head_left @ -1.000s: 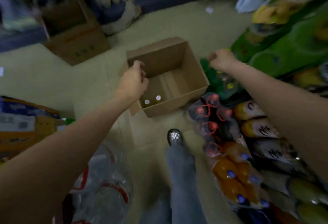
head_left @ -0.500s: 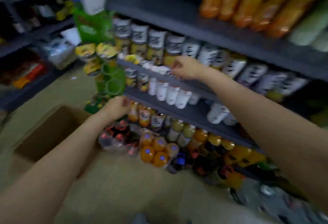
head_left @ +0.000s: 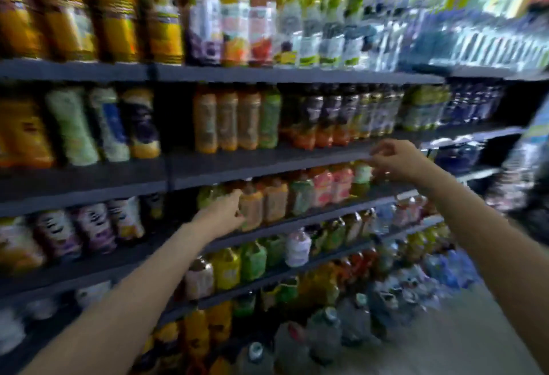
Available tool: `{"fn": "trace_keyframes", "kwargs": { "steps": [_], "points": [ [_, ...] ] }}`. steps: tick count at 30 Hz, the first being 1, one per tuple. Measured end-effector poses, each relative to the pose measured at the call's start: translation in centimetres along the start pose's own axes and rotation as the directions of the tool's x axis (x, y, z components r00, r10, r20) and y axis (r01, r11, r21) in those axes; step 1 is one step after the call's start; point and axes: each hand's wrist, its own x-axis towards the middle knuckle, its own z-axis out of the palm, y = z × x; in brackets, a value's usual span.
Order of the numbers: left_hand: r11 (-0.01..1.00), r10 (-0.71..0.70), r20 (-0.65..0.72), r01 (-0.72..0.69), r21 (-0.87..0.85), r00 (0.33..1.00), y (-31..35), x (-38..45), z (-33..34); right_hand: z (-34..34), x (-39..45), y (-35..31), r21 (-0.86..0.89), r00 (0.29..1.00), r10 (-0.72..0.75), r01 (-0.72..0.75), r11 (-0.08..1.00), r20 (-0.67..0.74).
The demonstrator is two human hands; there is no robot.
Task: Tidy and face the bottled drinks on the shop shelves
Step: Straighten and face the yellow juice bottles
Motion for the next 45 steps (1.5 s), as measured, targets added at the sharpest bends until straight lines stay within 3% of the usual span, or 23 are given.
{"fn": "trace_keyframes", "kwargs": {
  "steps": [2,4,8,17,21,27,31,34,36,41,45],
  "points": [
    [0.978,0.147,-0.021,-0.142,0.15,0.989,7.6,3.6,1.0,-4.5,1.0,5.9,0.061,0.989,0.097,-0.091,0.994,-0.113],
    [0.959,0.243,-0.06,-0.23,0.164,0.968,13.2,7.2,1.8,-7.5,1.3,10.7,0.073,0.974,0.191,-0.183,0.98,-0.119],
    [0.947,0.28,-0.049,-0.267,0.177,0.959,20.4,14.2,3.2,-11.3,3.6,18.4,0.053,0.944,0.31,-0.306,0.95,-0.109],
    [0.94,0.337,-0.29,-0.337,0.051,0.896,31.9,32.7,8.3,-14.4,20.4,29.6,0.007,0.969,0.233,-0.233,0.972,-0.079],
    [0.955,0.297,-0.345,-0.278,0.104,0.891,35.7,40.8,10.3,-16.7,27.0,33.8,-0.04,0.995,0.101,-0.102,0.994,-0.021],
    [0.961,0.251,-0.333,-0.194,0.196,0.909,43.0,50.9,12.5,-22.5,37.6,40.3,-0.007,0.998,0.027,-0.027,1.0,-0.048],
    [0.902,0.153,-0.322,0.0,0.431,0.934,45.0,54.7,15.1,-22.3,44.2,43.5,-0.096,0.991,-0.108,0.115,0.989,0.08],
    [0.831,0.213,-0.308,-0.006,0.556,0.927,46.0,56.4,15.8,-22.6,48.0,45.0,-0.127,0.961,-0.183,0.212,0.969,0.209],
    [0.81,0.207,-0.324,0.024,0.586,0.923,46.6,57.4,15.8,-23.2,50.6,45.5,-0.093,0.941,-0.242,0.269,0.959,0.235],
    [0.804,0.113,-0.456,0.188,0.564,0.883,47.5,59.2,17.4,-20.6,55.3,44.8,0.185,0.896,-0.371,0.333,0.925,0.245],
    [0.686,0.123,-0.406,0.218,0.695,0.906,45.9,60.4,18.2,-16.0,56.7,43.3,0.219,0.835,-0.456,0.404,0.888,0.307]
  ]
}}
